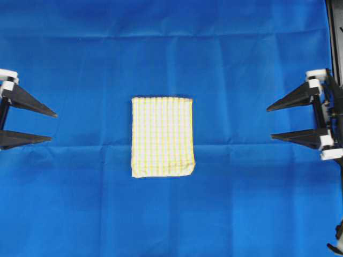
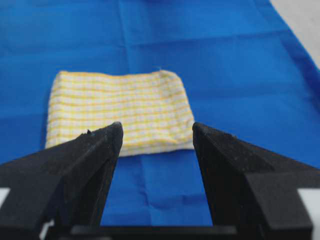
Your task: Fold the yellow towel.
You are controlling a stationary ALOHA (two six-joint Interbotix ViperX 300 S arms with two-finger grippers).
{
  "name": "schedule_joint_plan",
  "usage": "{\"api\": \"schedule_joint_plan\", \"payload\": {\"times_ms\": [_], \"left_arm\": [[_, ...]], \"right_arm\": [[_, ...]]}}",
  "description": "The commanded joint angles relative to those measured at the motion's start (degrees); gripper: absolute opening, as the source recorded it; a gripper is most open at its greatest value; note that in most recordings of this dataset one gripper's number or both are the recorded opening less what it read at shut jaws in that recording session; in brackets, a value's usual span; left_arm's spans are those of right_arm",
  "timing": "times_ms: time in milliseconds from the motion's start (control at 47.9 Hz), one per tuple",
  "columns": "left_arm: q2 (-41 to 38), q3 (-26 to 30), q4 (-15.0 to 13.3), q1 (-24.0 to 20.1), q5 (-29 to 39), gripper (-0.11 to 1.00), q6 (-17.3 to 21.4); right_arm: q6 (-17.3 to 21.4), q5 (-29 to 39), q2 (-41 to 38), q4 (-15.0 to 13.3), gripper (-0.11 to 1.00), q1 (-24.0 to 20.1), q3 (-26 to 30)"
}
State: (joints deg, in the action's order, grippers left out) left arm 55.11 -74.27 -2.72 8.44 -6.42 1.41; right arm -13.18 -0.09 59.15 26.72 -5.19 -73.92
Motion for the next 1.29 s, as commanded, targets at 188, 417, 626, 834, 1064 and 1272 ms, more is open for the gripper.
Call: {"api": "schedule_joint_plan", "payload": {"times_ms": [188,417,626,834,1064,1272], "left_arm": [[7.4,-4.8,0.2,-0.6,-0.9,0.52,0.3],[9.2,-8.3,0.2,-1.0,-1.8,0.52,0.3],[9.2,-10.4,0.2,-1.0,-4.8,0.52,0.4],[9.2,-10.5,0.2,-1.0,-4.7,0.52,0.5],[9.2,-10.5,0.2,-1.0,-4.3,0.52,0.5],[9.7,-10.4,0.2,-1.0,-3.8,0.52,0.5]], "right_arm": [[-0.2,-0.4,4.7,-0.4,0.67,0.3,-4.2],[-0.1,-3.8,3.2,-0.2,0.67,0.2,-6.5],[0.2,-6.4,1.2,-0.1,0.67,0.3,-7.4],[0.3,-6.3,1.2,0.0,0.67,0.3,-7.2],[0.3,-6.3,1.4,0.0,0.67,0.3,-7.1],[0.3,-6.2,1.4,-0.1,0.67,0.3,-7.0]]}}
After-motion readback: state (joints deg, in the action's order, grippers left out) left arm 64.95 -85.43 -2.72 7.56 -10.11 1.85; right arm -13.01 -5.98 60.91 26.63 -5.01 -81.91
